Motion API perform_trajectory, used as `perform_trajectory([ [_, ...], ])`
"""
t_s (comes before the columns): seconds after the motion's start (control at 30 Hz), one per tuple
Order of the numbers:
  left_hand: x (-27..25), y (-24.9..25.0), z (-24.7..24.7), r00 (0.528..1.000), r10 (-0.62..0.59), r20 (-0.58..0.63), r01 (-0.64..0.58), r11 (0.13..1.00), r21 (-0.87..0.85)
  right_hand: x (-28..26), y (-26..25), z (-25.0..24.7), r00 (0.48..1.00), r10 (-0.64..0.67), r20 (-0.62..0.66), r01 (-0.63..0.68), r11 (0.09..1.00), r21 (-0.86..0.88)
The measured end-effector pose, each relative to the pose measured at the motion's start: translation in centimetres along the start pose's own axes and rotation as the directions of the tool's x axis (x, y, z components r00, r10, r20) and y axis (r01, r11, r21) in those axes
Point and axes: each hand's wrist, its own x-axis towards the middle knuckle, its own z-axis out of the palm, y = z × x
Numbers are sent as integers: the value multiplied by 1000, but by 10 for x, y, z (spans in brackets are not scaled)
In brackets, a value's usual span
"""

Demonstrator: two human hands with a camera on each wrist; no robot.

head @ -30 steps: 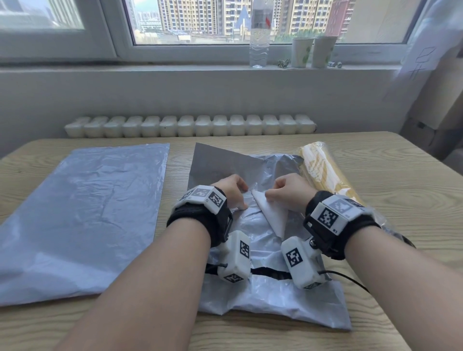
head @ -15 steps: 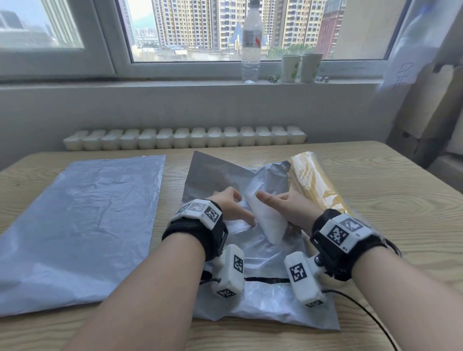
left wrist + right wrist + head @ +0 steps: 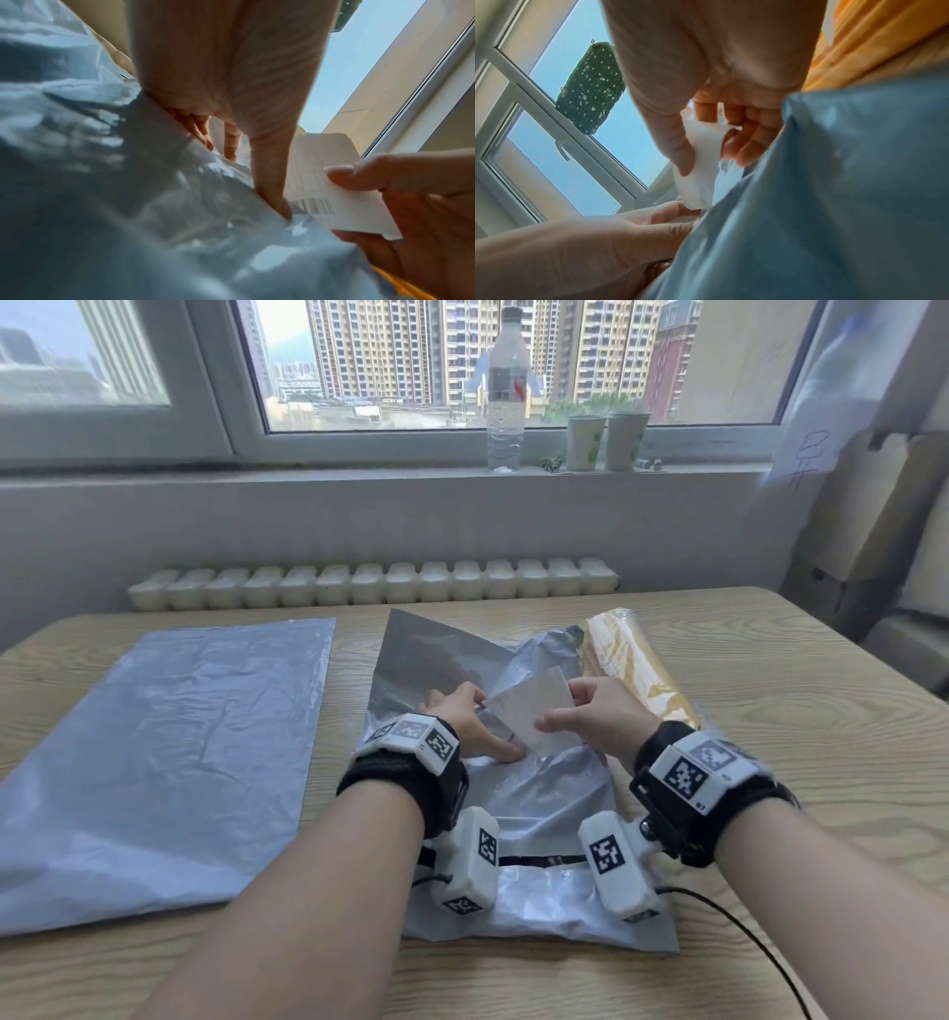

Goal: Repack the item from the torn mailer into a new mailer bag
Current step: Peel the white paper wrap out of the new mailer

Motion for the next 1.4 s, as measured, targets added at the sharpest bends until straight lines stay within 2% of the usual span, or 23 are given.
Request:
perform_trajectory([
  [0.1, 1, -1, 0, 1000, -2, -7, 2, 1000, 10, 0, 3, 5, 1000, -25, 2, 25, 999, 24],
  [0.33, 2, -1, 2, 1000, -5, -22, 6, 999, 33, 2, 7, 6, 999, -10, -36, 9, 999, -47],
  [0.6, 2, -1, 2, 1000, -3, -16, 3, 1000, 22, 1, 8, 3, 997, 43, -65, -43, 999, -4],
  [0.77, 2, -1, 1, 1000, -6, -9, 6, 1000, 12, 1, 8, 4, 993, 94, -65, -89, 992, 84],
  [0.9, 2, 1, 0, 1000, -4, -2, 4, 1000, 8, 3, 9, 1, 988, -1, -155, -15, 995, -103],
  [1.0, 2, 7, -3, 1000, -20, 21, 19, 998, 54, 4, 3, 4, 990, -100, -98, 69, 959, -276],
  [1.1, 4, 11, -8, 999, -4, 35, 1, 996, 85, 6, -2, 10, 987, -146, -68, 108, 913, -394],
  [1.27, 7, 18, -9, 999, 32, 4, -32, 995, 92, 8, -9, 7, 978, -160, -131, 90, 900, -427],
  [1.4, 11, 17, -12, 998, 3, 70, 1, 999, -54, 13, -4, 6, 985, -91, -144, 27, 919, -392],
])
